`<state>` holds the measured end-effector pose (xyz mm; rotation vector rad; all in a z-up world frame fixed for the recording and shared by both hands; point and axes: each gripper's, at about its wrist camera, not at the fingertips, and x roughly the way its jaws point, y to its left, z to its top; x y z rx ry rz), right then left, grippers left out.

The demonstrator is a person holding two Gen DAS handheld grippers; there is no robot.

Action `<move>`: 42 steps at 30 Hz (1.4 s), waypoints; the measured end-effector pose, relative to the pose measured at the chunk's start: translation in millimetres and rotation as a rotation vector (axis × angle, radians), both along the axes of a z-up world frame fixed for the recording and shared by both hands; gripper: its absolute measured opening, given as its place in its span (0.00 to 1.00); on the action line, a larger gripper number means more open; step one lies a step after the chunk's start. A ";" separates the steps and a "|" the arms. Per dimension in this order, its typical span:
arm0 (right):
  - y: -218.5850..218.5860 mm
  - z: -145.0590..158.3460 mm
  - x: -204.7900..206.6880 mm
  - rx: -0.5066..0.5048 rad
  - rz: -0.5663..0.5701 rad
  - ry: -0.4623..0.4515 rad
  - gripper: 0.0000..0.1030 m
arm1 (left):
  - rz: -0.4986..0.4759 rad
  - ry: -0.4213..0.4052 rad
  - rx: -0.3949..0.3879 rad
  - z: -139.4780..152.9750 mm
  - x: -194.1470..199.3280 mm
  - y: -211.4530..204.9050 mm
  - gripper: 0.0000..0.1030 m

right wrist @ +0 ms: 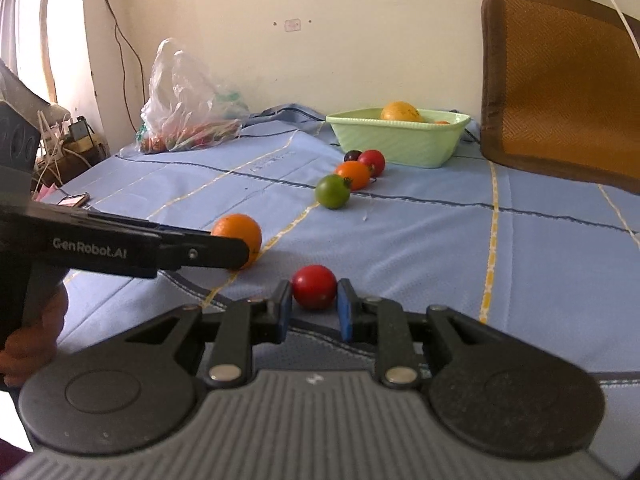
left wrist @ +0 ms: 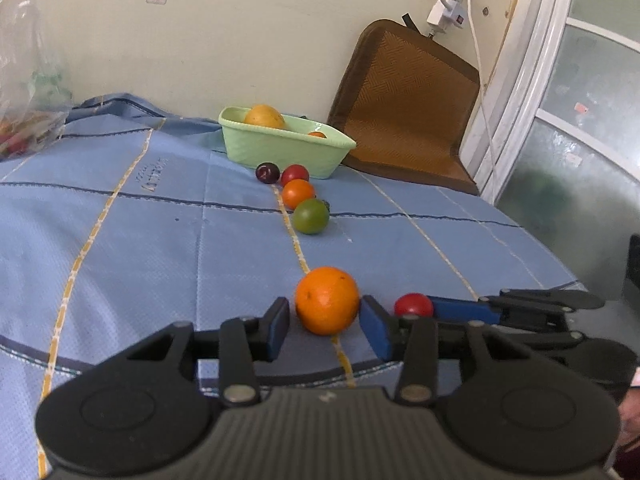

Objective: Organize fruits
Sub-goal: 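Lift the tangerine and tomato and carry them toward the green basket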

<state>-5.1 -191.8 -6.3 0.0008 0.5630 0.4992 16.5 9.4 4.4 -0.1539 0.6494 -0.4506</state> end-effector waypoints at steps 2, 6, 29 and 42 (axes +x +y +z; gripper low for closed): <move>1.0 -0.4 -0.5 -0.007 0.000 -0.004 0.27 | 0.007 -0.012 0.026 0.0 -0.5 -4.4 0.43; 3.2 -1.0 -2.0 -0.024 0.000 -0.012 0.27 | 0.015 -0.036 0.078 0.1 -1.2 -14.3 0.43; 4.2 1.5 2.0 -0.013 -0.059 -0.020 0.26 | -0.002 -0.023 -0.016 0.5 2.5 -6.9 0.35; 1.9 1.6 15.9 0.026 -0.084 0.006 0.26 | -0.002 0.008 -0.080 -1.1 9.8 1.7 0.35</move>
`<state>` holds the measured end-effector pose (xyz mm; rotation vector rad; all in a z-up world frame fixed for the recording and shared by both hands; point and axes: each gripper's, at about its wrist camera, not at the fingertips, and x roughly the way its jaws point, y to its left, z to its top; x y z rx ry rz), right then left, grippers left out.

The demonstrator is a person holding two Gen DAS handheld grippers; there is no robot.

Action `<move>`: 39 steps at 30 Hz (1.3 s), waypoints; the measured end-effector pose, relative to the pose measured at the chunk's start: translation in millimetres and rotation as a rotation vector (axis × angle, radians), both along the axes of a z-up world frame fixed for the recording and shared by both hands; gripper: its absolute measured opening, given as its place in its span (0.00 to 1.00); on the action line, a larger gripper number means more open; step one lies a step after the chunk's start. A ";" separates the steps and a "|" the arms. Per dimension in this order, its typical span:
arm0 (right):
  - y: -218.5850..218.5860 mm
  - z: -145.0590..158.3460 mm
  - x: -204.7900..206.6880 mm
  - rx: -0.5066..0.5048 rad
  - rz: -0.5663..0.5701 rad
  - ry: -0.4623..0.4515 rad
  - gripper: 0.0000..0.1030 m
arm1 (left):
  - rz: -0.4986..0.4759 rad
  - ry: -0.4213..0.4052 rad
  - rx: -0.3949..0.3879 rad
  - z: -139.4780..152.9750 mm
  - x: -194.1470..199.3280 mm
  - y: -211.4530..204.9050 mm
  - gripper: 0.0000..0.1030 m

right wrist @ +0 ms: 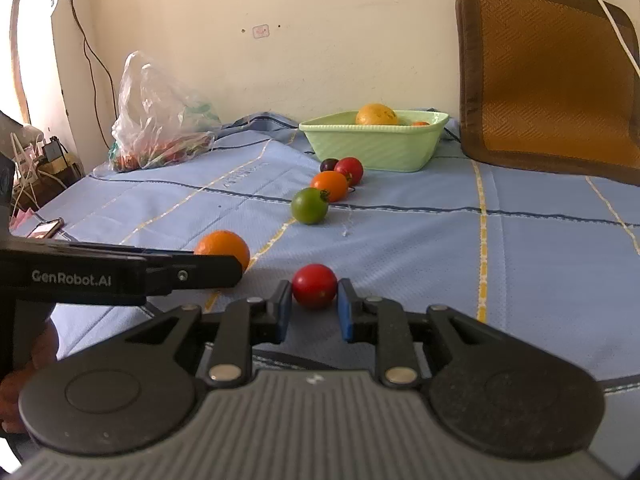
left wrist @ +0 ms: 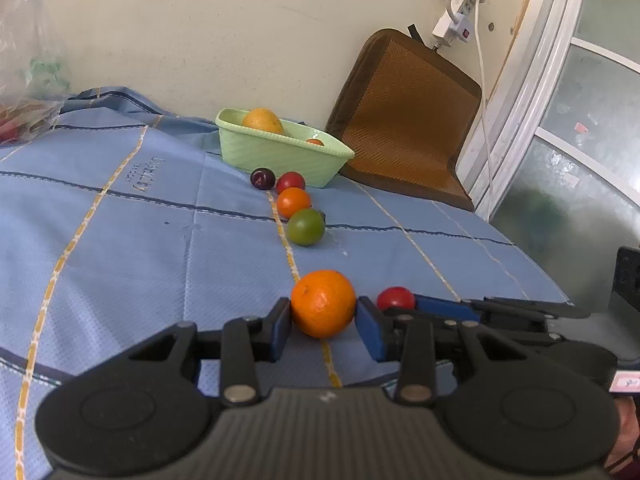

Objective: Organize fruits
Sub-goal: 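Lift the tangerine and tomato and carry them toward the green basket, then lower both fruits into the basket and open both grippers, then grasp an orange tangerine with the left gripper while the right gripper grasps a red tomato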

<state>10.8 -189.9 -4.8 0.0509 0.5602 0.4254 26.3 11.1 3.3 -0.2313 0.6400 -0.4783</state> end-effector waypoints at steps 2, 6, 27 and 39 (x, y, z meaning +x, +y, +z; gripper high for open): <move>-0.6 0.3 0.6 0.006 0.001 0.001 0.26 | -0.001 -0.002 -0.006 0.2 -0.2 1.4 0.35; -2.6 2.7 3.9 0.036 0.005 -0.011 0.26 | -0.014 0.013 -0.042 1.5 3.1 6.4 0.35; -18.7 26.7 195.1 0.076 -0.098 -0.097 0.27 | 0.022 0.007 0.060 41.2 229.2 -28.1 0.35; -33.3 28.7 184.8 0.146 -0.123 -0.136 0.49 | 0.080 -0.019 0.070 41.0 225.7 -20.2 0.51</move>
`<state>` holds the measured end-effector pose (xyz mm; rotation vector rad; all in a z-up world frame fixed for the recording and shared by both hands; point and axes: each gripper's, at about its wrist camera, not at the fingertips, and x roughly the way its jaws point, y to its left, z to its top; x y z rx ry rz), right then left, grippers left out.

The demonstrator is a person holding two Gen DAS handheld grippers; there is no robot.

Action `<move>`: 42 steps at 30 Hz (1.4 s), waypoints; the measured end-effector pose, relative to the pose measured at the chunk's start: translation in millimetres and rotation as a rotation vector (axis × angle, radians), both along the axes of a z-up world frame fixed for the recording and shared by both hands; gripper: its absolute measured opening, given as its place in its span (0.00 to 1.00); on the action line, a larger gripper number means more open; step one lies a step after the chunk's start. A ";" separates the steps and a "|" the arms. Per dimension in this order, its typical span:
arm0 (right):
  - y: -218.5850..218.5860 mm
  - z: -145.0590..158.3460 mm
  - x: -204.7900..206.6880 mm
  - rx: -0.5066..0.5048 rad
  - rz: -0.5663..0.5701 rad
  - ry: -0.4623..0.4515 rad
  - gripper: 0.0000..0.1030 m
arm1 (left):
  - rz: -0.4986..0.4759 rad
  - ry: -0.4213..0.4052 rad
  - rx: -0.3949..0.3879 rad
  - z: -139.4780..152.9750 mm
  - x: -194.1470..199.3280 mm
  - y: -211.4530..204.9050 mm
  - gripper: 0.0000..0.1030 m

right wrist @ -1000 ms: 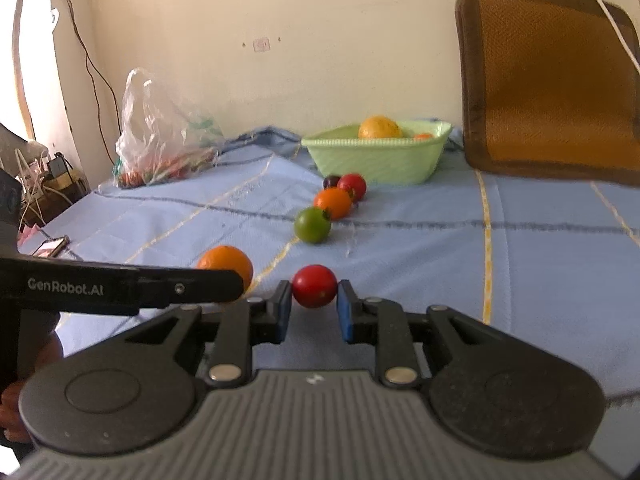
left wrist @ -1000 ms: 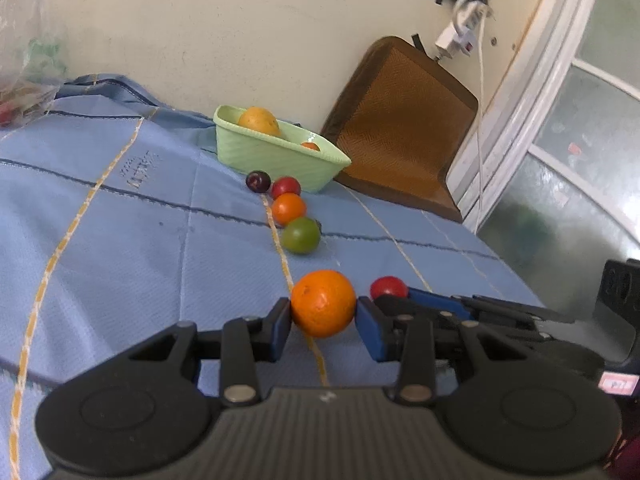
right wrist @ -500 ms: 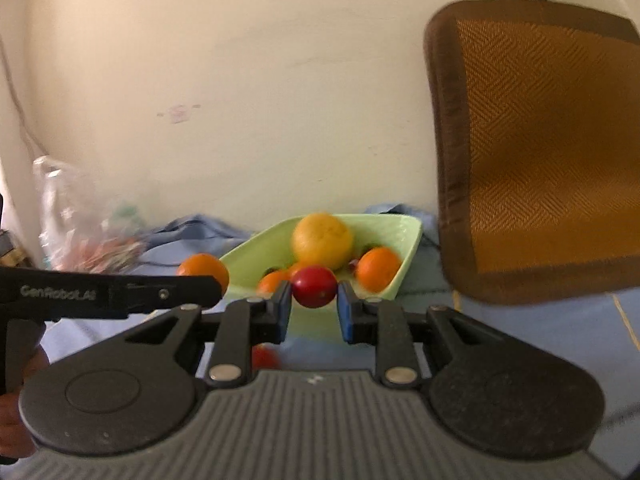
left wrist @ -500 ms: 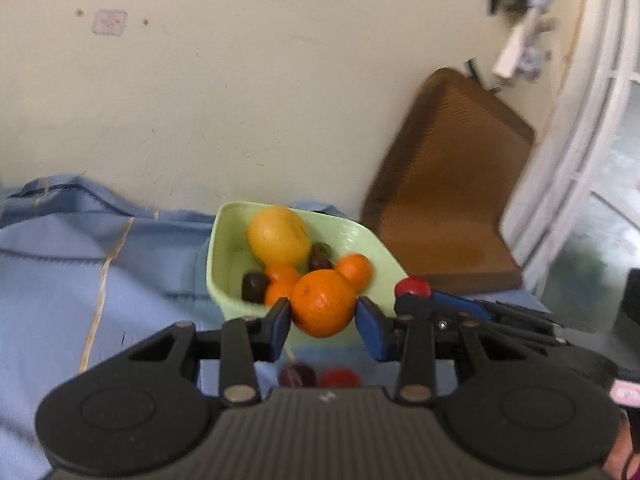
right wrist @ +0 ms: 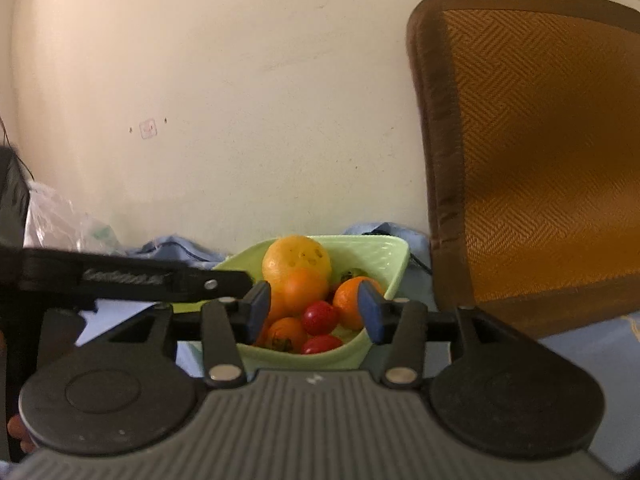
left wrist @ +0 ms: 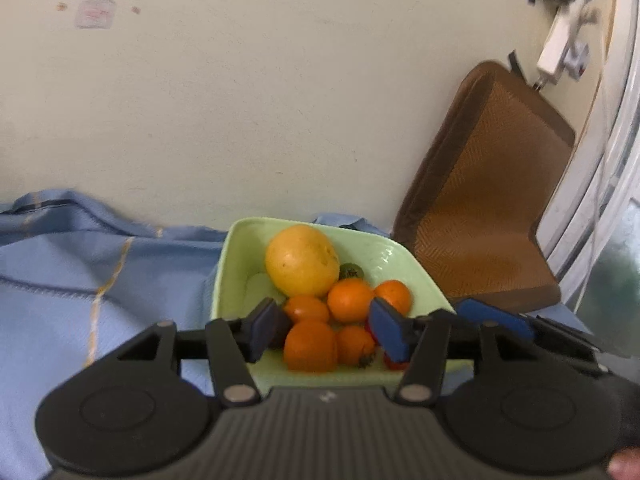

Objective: Organize fruits
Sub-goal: 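Grasp an orange tangerine with the left gripper while the right gripper grasps a red tomato, then carry the tangerine and tomato over the green basket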

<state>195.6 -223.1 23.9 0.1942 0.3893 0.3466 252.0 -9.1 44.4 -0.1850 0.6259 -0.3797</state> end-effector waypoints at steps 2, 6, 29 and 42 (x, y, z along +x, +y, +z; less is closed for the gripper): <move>-1.7 4.6 -12.8 0.004 0.002 -0.009 0.49 | 0.007 -0.014 -0.014 4.7 -18.1 9.6 0.51; -3.8 2.2 -38.6 0.030 0.048 0.030 0.45 | 0.000 0.012 -0.064 -0.7 -52.7 31.3 0.51; 8.3 -16.5 -21.9 0.125 0.128 0.223 0.32 | -0.153 0.124 -0.116 -32.4 -76.9 13.1 0.48; 33.1 -27.3 -8.9 0.067 0.208 0.310 0.32 | -0.044 0.115 -0.091 -39.1 -90.2 41.2 0.30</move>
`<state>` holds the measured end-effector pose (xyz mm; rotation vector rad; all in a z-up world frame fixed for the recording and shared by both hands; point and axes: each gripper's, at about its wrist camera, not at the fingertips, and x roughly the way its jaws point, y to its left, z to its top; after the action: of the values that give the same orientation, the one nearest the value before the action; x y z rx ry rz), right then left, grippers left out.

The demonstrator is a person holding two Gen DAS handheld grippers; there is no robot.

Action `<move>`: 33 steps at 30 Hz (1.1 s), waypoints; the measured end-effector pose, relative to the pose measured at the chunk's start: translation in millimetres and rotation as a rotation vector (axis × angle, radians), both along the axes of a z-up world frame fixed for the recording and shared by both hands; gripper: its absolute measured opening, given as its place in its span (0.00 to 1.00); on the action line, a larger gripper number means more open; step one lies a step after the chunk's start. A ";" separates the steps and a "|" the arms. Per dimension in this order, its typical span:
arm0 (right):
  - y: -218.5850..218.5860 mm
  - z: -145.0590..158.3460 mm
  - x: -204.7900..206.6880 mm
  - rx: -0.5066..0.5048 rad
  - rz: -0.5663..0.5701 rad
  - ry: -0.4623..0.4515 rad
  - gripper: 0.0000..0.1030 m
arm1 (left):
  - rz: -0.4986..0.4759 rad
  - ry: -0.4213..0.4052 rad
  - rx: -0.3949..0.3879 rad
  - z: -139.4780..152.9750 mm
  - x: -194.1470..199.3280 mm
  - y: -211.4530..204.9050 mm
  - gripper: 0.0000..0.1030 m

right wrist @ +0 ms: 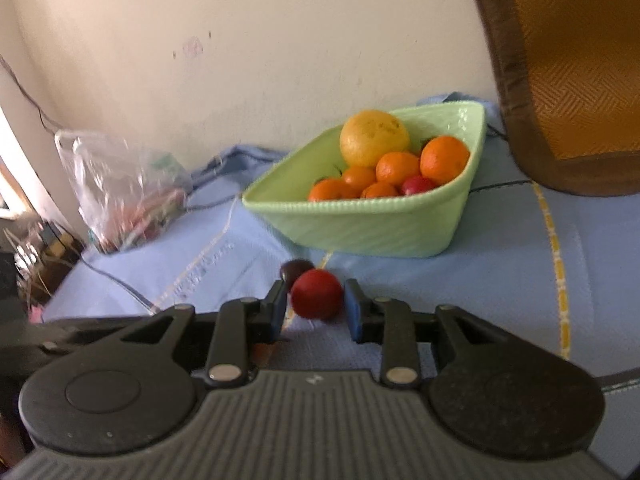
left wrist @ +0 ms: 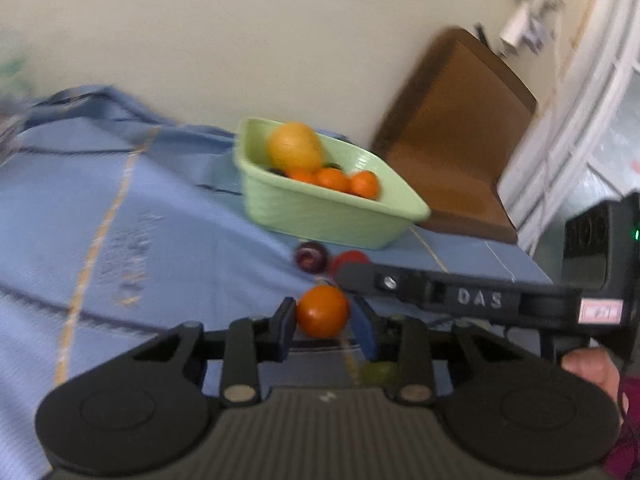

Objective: Organize fruits
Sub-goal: 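Carry the tangerine and tomato over the green basket, then open both grippers to drop the fruits into the basket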

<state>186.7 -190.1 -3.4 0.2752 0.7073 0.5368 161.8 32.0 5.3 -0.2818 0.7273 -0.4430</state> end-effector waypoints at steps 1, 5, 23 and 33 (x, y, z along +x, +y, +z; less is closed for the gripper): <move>0.4 0.5 -1.2 -0.007 -0.001 -0.008 0.31 | 0.020 0.009 -0.009 -1.4 -0.6 5.4 0.30; 0.6 3.6 -11.8 -0.030 0.003 -0.037 0.31 | 0.055 0.034 -0.051 -5.0 -3.2 19.8 0.29; -38.1 34.2 -28.2 0.015 -0.150 -0.198 0.31 | 0.005 -0.108 0.017 42.7 24.7 -3.8 0.29; -30.9 20.9 25.6 -0.107 -0.193 -0.262 0.31 | 0.045 -0.092 0.124 36.7 112.9 -40.1 0.30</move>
<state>212.3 -221.0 17.5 0.1662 0.4481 0.3417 274.7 -8.1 42.0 -0.1597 0.6544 -0.3642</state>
